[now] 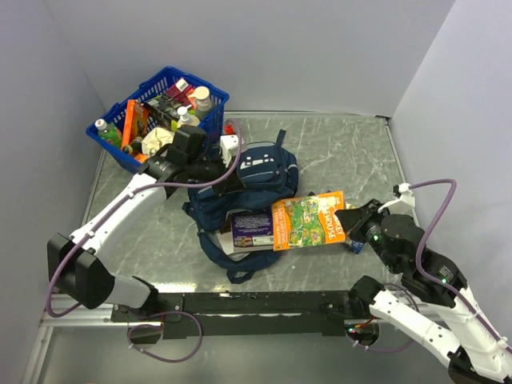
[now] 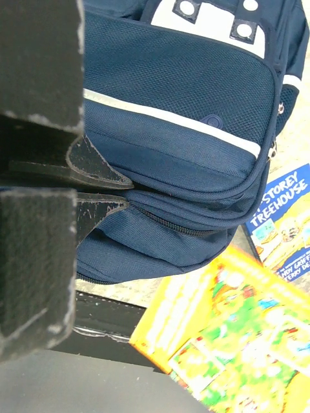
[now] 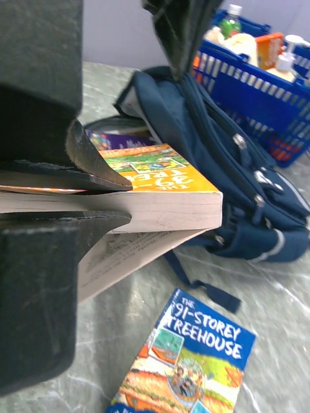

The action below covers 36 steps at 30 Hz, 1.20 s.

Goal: Pack the student bag
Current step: Pick up the book from the center of the board, then place the book in the student bag.

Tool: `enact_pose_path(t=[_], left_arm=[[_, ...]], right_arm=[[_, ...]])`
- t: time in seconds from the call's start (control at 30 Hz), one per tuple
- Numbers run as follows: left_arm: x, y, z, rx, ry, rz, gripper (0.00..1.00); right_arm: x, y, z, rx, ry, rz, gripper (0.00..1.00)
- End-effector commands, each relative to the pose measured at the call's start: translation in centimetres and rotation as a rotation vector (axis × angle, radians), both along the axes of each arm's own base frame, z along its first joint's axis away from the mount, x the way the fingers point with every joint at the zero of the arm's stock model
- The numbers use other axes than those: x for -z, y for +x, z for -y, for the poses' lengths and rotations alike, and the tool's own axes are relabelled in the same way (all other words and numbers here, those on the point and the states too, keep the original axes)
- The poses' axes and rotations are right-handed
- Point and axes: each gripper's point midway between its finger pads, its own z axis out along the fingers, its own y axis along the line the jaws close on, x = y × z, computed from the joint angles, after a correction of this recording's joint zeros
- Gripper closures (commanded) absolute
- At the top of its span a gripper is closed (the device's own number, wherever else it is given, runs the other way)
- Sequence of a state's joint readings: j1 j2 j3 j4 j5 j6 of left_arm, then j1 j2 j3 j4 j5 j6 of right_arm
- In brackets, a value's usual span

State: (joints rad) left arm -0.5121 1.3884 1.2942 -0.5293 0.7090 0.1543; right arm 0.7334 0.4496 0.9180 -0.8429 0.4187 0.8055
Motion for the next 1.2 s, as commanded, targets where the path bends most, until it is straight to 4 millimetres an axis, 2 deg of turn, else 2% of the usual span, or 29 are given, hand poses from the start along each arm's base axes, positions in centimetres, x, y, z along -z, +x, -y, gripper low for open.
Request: enact_pose_path(t=[0.0, 0.2, 0.33, 0.4, 0.43, 0.47, 0.53, 0.6, 0.73, 0.87, 1.0, 1.03, 1.07, 1.13, 1.17], left_arm=[[-2.3, 3.6, 0.2, -0.083, -0.030, 0.133, 0.99], [-6.1, 3.6, 0.8, -0.062, -0.083, 0.183, 0.99], [-7.2, 2.8, 1.1, -0.039, -0.096, 0.191, 0.99], [-7.2, 2.1, 1.2, -0.023, -0.096, 0.190, 0.99], [-7.0, 1.7, 1.3, -0.014, -0.093, 0.179, 0.99], [-7.1, 1.3, 1.3, -0.007, -0.096, 0.178, 0.99], [-6.8, 0.7, 1.3, 0.004, -0.090, 0.166, 0.99], [-7.3, 0.1, 1.4, 0.013, -0.100, 0.161, 0.99], [-8.3, -0.5, 1.5, 0.027, -0.116, 0.159, 0.99], [-9.2, -1.1, 1.7, 0.040, -0.142, 0.136, 0.99], [-9.6, -1.9, 2.3, 0.065, -0.161, 0.106, 0.99], [-9.6, -2.1, 2.4, 0.066, -0.161, 0.093, 0.99], [-9.5, -2.3, 2.9, 0.073, -0.158, 0.083, 0.99], [-9.1, -2.3, 3.2, 0.066, -0.133, 0.072, 0.99], [-9.0, -2.5, 3.7, 0.077, -0.126, 0.073, 0.99]], right_arm=[[-4.2, -0.4, -2.3, -0.100, 0.123, 0.058, 1.00], [-2.4, -0.3, -4.9, -0.160, 0.162, -0.053, 1.00], [-0.5, 1.0, -6.9, -0.163, 0.205, -0.116, 1.00], [-0.4, 1.9, -7.1, -0.140, 0.227, -0.107, 1.00], [0.2, 2.3, -7.3, -0.128, 0.238, -0.120, 1.00], [-0.2, 3.0, -7.4, -0.115, 0.261, -0.101, 1.00], [1.0, 4.3, -7.3, -0.067, 0.279, -0.133, 1.00], [1.4, 5.7, -7.4, -0.035, 0.307, -0.133, 1.00], [5.5, 8.1, -8.0, 0.075, 0.310, -0.248, 1.00], [7.8, 9.8, -7.5, 0.207, 0.335, -0.283, 1.00], [8.9, 10.2, -5.6, 0.357, 0.377, -0.260, 1.00], [8.3, 10.1, -5.4, 0.372, 0.402, -0.229, 1.00], [8.2, 9.8, -6.0, 0.363, 0.405, -0.206, 1.00], [8.4, 10.1, -6.0, 0.405, 0.397, -0.174, 1.00], [8.4, 9.9, -6.9, 0.386, 0.386, -0.182, 1.00]])
